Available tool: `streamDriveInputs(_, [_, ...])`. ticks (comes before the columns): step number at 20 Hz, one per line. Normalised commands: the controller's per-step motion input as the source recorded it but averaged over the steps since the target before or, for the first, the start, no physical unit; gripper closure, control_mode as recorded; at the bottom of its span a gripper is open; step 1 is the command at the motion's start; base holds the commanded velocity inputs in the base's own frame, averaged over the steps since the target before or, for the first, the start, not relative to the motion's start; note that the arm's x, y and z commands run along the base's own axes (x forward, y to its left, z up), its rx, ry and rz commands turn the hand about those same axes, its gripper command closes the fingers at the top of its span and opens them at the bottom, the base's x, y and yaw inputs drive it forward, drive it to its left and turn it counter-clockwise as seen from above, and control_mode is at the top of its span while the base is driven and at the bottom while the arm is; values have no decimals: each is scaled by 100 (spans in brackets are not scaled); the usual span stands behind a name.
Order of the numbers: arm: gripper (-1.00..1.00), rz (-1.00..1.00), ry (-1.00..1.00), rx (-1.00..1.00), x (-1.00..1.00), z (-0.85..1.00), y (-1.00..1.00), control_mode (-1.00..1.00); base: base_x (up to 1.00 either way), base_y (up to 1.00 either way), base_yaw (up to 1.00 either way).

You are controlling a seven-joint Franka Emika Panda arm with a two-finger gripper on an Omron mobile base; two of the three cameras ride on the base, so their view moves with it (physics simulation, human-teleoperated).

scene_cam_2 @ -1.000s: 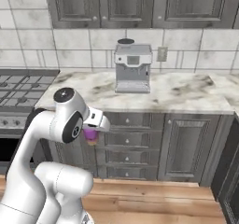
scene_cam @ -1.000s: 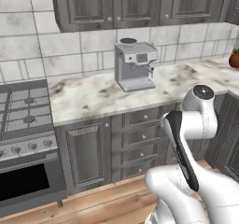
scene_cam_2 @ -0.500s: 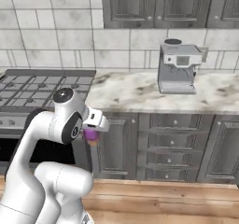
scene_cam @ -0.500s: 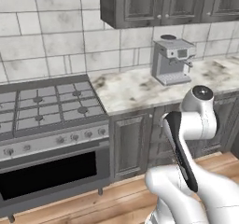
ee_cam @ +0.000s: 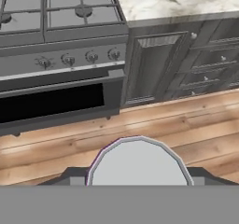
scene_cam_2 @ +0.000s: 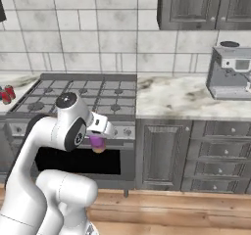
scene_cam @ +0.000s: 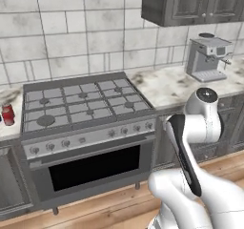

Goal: Four empty soda cans are scattered around the kitchen. Gather all the cans and cluster them next to the stove for recycling.

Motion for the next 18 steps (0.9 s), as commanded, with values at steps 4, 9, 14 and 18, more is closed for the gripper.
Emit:
streamDriveInputs(4, [100, 0, 0, 0, 0, 0, 0, 100, 0, 100, -6])
streamDriveInputs(9, [100, 0, 0, 0, 0, 0, 0, 100, 0, 100, -1])
streamDriveInputs(14, [100, 0, 0, 0, 0, 0, 0, 100, 0, 100, 0])
streamDriveInputs(18, [100, 0, 0, 0, 0, 0, 0, 100, 1, 100, 0])
